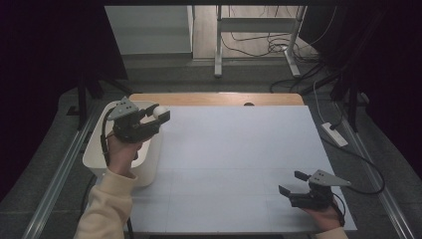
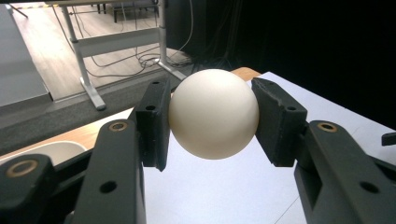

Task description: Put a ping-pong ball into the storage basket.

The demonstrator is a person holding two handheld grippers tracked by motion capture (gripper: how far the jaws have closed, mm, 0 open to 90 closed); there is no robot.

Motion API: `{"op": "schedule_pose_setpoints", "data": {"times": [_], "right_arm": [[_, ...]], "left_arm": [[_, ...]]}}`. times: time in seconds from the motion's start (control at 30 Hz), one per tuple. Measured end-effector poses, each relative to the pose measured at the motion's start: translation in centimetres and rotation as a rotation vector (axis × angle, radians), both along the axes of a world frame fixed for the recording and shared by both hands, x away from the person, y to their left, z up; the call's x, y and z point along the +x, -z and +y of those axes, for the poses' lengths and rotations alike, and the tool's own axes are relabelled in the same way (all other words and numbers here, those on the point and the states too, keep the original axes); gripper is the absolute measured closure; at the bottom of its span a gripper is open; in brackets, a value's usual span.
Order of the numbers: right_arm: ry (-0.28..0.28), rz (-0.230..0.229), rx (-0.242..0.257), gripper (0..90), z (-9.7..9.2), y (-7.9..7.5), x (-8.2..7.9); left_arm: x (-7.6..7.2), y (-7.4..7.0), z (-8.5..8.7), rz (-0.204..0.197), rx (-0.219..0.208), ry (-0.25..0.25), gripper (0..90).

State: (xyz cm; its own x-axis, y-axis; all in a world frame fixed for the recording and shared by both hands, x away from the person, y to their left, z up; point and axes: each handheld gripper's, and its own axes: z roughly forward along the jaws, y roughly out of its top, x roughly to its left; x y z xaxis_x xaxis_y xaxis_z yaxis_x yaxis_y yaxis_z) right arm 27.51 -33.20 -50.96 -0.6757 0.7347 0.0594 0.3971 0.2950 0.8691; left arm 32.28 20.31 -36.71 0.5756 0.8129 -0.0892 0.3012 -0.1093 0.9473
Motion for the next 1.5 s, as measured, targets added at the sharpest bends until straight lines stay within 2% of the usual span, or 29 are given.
{"op": "schedule_pose_setpoints", "data": {"times": [0.67, 0.83, 1.23, 1.5], "right_arm": [[-0.001, -0.001, -0.003, 14.2, 0.0, 0.0, 0.0], [-0.001, -0.001, -0.003, 14.2, 0.0, 0.0, 0.0], [-0.004, 0.0, -0.005, 14.2, 0.0, 0.0, 0.0], [-0.004, 0.0, -0.004, 14.2, 0.0, 0.0, 0.1]], "left_arm": [[0.4, 0.5, 1.7, 0.02, 0.003, -0.059, 50.9], [0.7, 0.7, 2.1, 0.018, 0.024, -0.104, 50.9], [1.4, 1.0, 3.0, 0.04, 0.029, -0.156, 50.9], [2.1, 1.5, 3.9, 0.071, 0.039, -0.201, 50.8]]}}
